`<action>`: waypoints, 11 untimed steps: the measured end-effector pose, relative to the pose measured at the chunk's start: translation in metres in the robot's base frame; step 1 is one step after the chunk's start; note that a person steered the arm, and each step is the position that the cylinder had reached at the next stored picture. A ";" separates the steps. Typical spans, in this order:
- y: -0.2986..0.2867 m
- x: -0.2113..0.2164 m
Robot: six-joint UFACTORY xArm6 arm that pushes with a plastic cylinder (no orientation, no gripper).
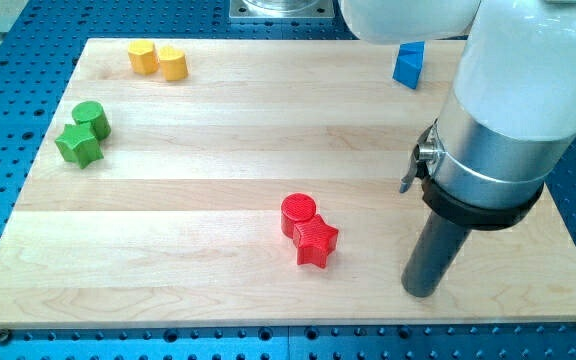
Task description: Move the red star to the left of the red circle
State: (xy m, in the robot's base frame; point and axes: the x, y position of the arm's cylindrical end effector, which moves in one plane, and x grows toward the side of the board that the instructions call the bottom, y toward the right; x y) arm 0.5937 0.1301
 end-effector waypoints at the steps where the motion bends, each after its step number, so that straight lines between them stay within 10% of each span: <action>1: 0.008 0.000; 6: -0.187 -0.032; 11: -0.150 -0.063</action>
